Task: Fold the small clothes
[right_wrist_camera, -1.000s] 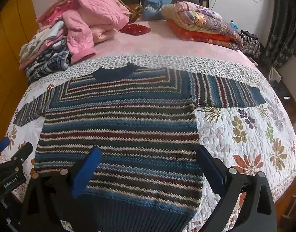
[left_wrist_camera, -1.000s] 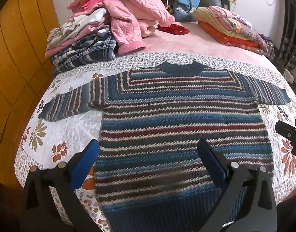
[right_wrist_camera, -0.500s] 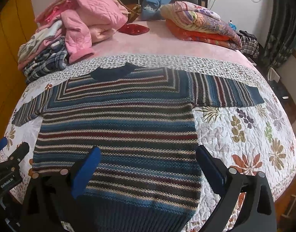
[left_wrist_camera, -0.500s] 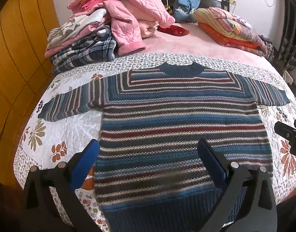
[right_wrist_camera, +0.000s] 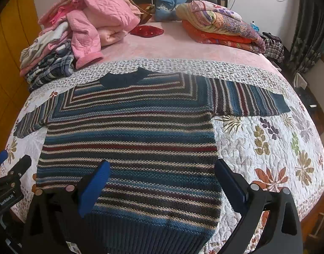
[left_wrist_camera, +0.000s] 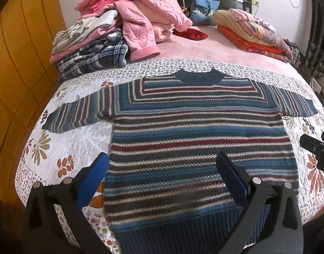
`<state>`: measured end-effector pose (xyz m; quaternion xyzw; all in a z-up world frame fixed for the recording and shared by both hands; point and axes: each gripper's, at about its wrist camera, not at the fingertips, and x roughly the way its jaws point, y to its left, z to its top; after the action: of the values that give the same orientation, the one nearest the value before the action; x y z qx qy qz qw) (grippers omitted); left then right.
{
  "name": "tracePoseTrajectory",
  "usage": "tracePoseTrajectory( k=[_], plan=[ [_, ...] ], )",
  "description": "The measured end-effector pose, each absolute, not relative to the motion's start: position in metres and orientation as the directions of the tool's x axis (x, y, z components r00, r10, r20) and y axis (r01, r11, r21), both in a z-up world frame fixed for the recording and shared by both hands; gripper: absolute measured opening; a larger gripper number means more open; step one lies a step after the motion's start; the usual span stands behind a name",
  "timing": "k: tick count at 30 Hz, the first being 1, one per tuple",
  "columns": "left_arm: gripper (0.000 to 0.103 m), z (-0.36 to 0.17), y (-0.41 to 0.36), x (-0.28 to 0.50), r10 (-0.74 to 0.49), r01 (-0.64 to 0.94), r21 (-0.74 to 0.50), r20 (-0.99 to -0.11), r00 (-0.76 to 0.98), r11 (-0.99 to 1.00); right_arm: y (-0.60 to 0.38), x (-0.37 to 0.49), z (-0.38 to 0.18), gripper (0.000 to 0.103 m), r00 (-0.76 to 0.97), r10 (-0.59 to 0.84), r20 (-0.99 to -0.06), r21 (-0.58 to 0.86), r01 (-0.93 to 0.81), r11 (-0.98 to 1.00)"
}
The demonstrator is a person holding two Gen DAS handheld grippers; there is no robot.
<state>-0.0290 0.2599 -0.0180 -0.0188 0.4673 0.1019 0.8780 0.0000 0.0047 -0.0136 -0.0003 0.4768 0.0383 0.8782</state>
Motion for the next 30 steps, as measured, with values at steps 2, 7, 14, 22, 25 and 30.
tracePoseTrajectory(
  k=[2,7,14,22,25,30],
  plan=[
    [0.1,-0.0174,0.26,-0.0287,0.16,-0.196,0.061,-0.825,0.542,0.979,0.0048,0.0005,-0.0132,0.099,0.543,0.068,-0.837,0.036,-0.068,0.997],
    [0.1,-0.0179,0.2596,-0.0292,0.162,-0.198,0.062,-0.824,0.543,0.978,0.0052,0.0013,-0.0124,0.099,0.543,0.068,-0.837,0.036,-0.068,0.997],
    [0.1,-0.0152,0.2617,-0.0281,0.162,-0.202,0.059,-0.823,0.544,0.978,0.0056,0.0009,-0.0126,0.099,0.544,0.066,-0.837,0.034,-0.068,0.997],
    [0.1,-0.0154,0.2612,-0.0284,0.162,-0.201,0.06,-0.823,0.544,0.978,0.0052,0.001,-0.0126,0.099,0.543,0.067,-0.837,0.036,-0.068,0.997],
    [0.1,-0.0157,0.2609,-0.0285,0.163,-0.2,0.061,-0.823,0.544,0.978,0.0052,0.001,-0.0126,0.099,0.543,0.067,-0.837,0.037,-0.067,0.997],
    [0.1,-0.0141,0.2622,-0.0276,0.166,-0.203,0.063,-0.822,0.545,0.977,0.0054,0.0017,-0.0121,0.099,0.542,0.068,-0.837,0.037,-0.068,0.997]
  ],
)
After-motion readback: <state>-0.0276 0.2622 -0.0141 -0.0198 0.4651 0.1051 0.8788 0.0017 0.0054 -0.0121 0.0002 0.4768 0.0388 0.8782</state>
